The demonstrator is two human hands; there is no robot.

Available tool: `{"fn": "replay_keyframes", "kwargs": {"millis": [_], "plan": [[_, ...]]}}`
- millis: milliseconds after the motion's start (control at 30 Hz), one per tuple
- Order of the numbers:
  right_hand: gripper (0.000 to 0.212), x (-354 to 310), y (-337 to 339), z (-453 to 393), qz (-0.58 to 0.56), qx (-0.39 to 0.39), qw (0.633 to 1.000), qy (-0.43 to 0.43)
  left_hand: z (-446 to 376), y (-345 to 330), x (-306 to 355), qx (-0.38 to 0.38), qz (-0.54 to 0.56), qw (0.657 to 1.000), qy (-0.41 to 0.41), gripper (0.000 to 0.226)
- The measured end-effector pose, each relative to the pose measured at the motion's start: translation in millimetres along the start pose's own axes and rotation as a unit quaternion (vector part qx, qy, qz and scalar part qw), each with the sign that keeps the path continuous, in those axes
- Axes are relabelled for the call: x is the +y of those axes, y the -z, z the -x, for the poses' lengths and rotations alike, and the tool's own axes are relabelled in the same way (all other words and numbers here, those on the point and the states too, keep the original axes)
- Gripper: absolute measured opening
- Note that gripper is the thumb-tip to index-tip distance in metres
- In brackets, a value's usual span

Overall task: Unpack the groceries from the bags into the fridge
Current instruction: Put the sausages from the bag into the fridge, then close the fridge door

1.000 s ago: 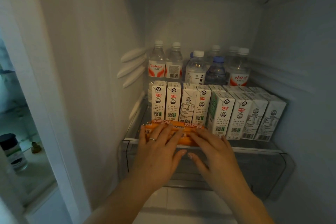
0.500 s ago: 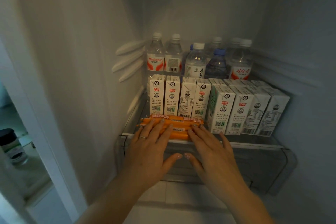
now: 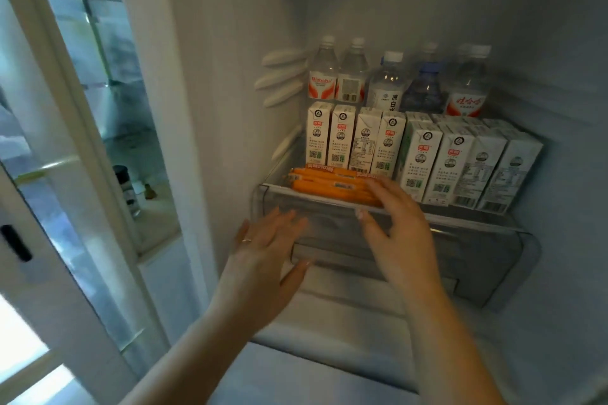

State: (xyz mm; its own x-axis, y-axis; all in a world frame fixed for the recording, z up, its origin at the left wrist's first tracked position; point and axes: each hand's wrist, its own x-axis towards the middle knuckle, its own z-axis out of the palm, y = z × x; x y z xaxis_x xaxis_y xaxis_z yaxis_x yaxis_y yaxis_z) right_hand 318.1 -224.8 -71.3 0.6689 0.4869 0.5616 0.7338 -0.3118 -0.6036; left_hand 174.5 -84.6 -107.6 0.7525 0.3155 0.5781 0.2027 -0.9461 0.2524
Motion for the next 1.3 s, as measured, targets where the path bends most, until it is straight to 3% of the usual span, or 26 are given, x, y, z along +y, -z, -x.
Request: {"fn": "replay_keyframes", "kwargs": {"millis": [133, 333, 733, 1033, 1300], "plan": [[0.053, -33, 27, 44, -0.014, 0.013, 0.999, 0.036, 37, 34, 19, 0.012, 0.036, 0.999, 0.013, 0.049], [0.05, -96, 80, 129, 0.055, 0.022, 0.996, 0.074, 108, 103, 67, 0.021, 0.073, 0.997, -0.007, 0.058], [0.048, -199, 243, 269, 0.152, 0.04, 0.98, 0.124, 201, 215, 200, 0.049, 0.144, 0.987, -0.05, 0.058], [0.049, -201, 376, 359, 0.167, 0.055, 0.975, 0.136, 249, 248, 334, 0.118, 0.134, 0.979, -0.101, 0.057], [0.049, -188, 496, 445, 0.192, 0.056, 0.959, 0.201, 316, 258, 475, 0.152, 0.165, 0.968, -0.11, 0.059]]}}
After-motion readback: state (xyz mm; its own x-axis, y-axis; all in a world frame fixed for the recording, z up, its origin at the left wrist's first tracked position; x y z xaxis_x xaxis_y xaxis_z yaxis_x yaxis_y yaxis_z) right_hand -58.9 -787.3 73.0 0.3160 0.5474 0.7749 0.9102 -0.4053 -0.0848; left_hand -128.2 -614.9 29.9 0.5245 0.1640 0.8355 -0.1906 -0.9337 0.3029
